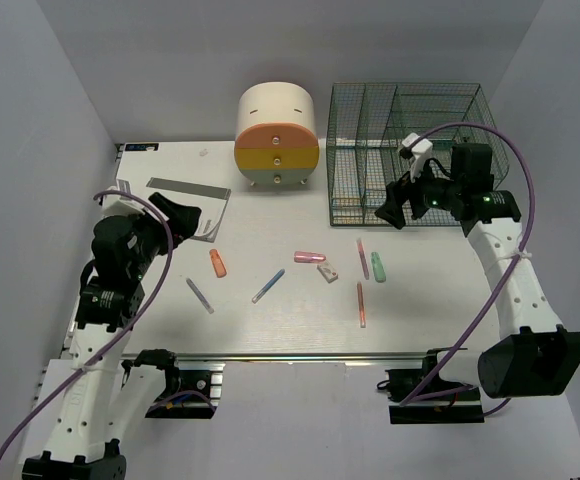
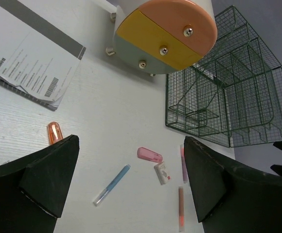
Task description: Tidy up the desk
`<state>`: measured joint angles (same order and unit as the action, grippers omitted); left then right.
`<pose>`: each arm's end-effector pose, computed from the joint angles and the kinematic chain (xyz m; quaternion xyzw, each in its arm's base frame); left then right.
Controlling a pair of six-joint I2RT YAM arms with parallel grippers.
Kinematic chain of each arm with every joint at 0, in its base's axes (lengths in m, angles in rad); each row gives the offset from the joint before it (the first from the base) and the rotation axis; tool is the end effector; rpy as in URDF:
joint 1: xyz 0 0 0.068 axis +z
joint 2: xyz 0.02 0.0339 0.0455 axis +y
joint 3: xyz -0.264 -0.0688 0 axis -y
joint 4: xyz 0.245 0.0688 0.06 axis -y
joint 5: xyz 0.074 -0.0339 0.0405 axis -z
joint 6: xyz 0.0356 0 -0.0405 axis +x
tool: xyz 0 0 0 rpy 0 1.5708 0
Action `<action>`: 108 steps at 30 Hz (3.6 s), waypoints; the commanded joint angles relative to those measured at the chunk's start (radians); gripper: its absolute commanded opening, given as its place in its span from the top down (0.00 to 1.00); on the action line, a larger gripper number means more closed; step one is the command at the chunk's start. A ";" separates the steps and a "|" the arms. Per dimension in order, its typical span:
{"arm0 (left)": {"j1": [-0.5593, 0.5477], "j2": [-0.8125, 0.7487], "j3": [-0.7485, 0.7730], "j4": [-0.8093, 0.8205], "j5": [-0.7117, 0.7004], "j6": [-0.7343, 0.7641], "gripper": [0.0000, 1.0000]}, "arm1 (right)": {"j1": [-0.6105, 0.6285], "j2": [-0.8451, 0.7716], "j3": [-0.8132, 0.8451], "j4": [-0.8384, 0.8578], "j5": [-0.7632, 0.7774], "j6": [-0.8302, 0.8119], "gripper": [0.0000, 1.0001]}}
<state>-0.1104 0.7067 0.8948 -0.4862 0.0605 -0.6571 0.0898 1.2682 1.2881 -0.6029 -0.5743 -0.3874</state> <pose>0.1522 -0.0190 0.3575 -0.1997 0.7789 -0.2449 0.5417 0.2690 0.0436 0.3732 -0.3300 0.7888 0.1792 0.4866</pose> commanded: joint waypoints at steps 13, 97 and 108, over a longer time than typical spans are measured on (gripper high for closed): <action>0.011 0.065 -0.131 -0.035 -0.099 -0.300 0.60 | 0.217 0.062 0.154 -0.104 -0.375 -0.228 0.19; 0.377 1.084 0.043 0.652 0.128 -0.285 0.31 | 0.481 0.273 0.151 0.104 -0.050 -0.062 0.19; 0.377 1.071 0.039 0.618 0.101 -0.263 0.52 | 0.481 0.278 0.157 0.104 -0.050 -0.061 0.19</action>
<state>0.2604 1.8015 0.9085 0.1406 0.1669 -0.9398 0.5709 1.5467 1.4117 -0.4992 -0.6231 -0.4377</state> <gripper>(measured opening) 0.501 0.811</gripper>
